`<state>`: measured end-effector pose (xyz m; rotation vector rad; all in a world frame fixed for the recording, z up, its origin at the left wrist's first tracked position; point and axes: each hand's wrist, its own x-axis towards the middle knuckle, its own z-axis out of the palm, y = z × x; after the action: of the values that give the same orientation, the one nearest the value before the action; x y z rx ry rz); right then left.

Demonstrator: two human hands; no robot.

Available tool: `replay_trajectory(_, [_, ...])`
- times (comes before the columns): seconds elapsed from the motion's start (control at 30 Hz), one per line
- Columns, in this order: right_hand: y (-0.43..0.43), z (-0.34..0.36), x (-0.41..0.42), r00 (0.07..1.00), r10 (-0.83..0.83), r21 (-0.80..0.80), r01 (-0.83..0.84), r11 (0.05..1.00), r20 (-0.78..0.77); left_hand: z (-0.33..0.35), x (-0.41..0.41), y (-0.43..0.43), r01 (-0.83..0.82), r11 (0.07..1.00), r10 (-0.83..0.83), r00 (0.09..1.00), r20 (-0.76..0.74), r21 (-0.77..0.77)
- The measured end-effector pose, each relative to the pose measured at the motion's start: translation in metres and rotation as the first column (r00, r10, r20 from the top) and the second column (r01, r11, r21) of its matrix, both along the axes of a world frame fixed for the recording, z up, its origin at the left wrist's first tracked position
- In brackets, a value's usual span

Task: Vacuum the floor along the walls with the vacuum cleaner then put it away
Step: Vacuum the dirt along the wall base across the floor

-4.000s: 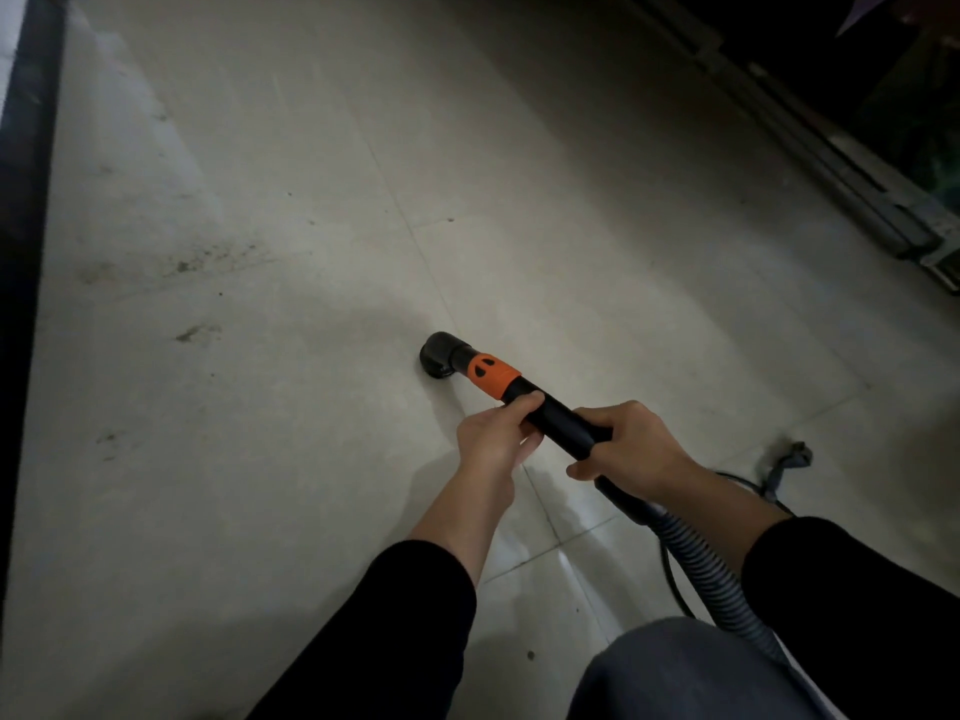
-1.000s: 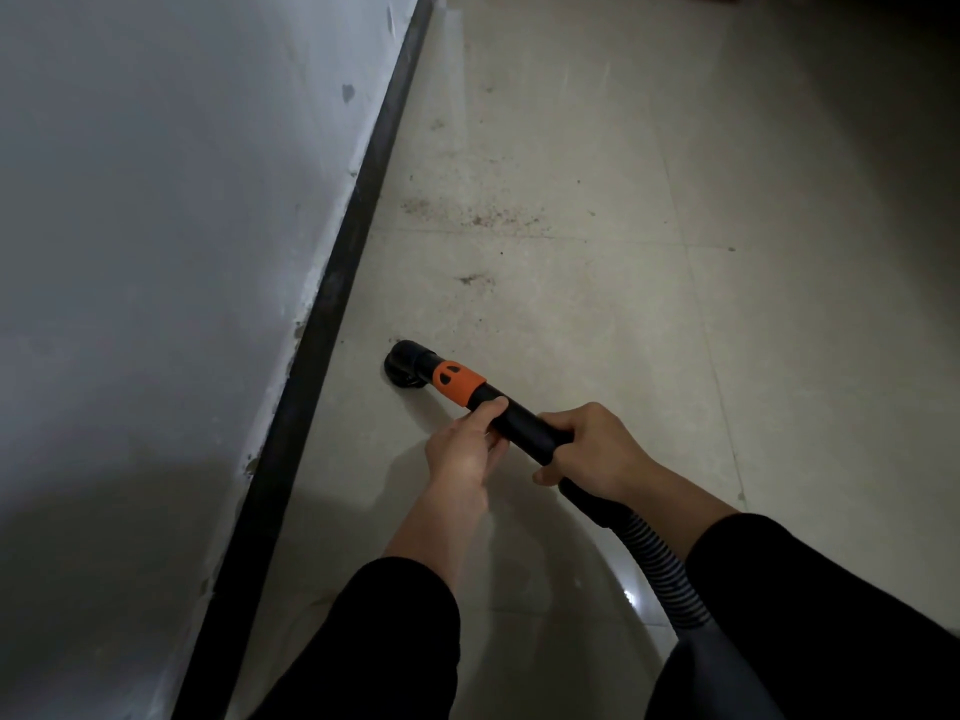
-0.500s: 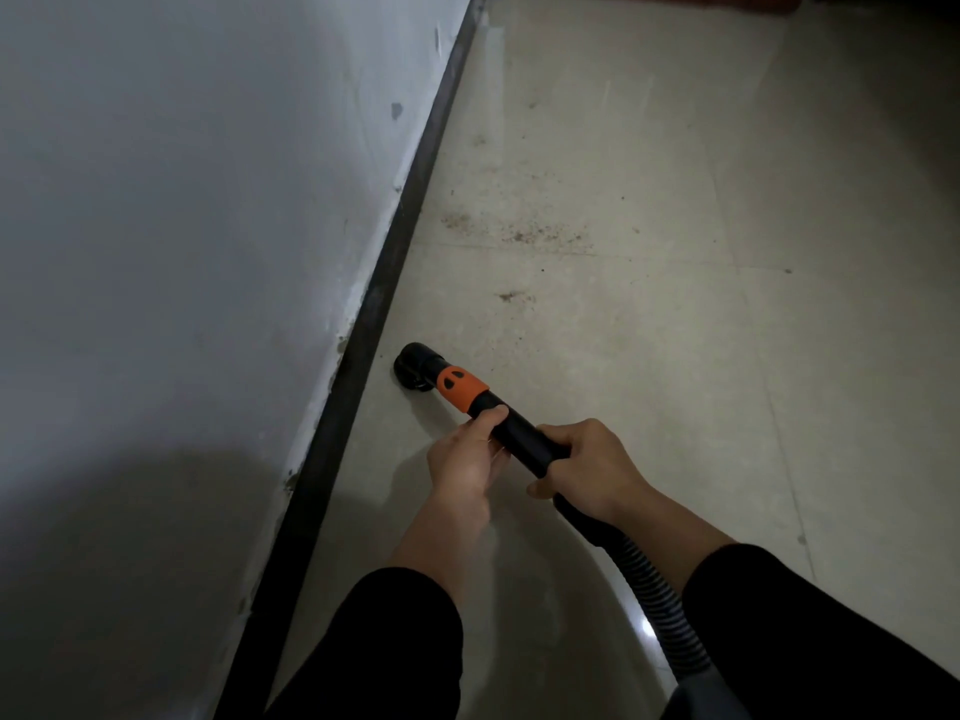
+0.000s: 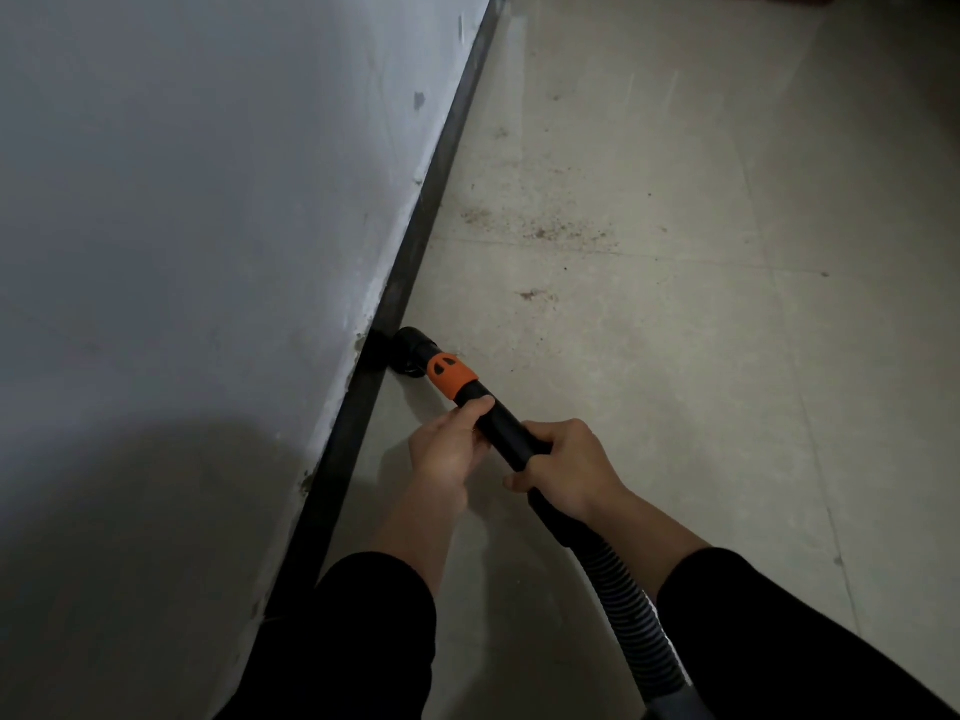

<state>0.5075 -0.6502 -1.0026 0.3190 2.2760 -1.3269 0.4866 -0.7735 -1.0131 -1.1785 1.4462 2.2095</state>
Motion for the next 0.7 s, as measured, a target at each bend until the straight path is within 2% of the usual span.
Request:
replay_trajectory(0.3, [0.008,0.003,0.003,0.999,0.009,-0.017,-0.008,1.0,0.031,0.003,0.008,0.005,-0.018,1.0,0.018,1.0,-0.005,0.01])
replay_trajectory(0.7, [0.01,0.003,0.011,0.984,0.117,0.194,-0.09,0.977,-0.132,-0.003,0.013,0.01,0.02,0.994,-0.014,0.998,-0.054,0.11])
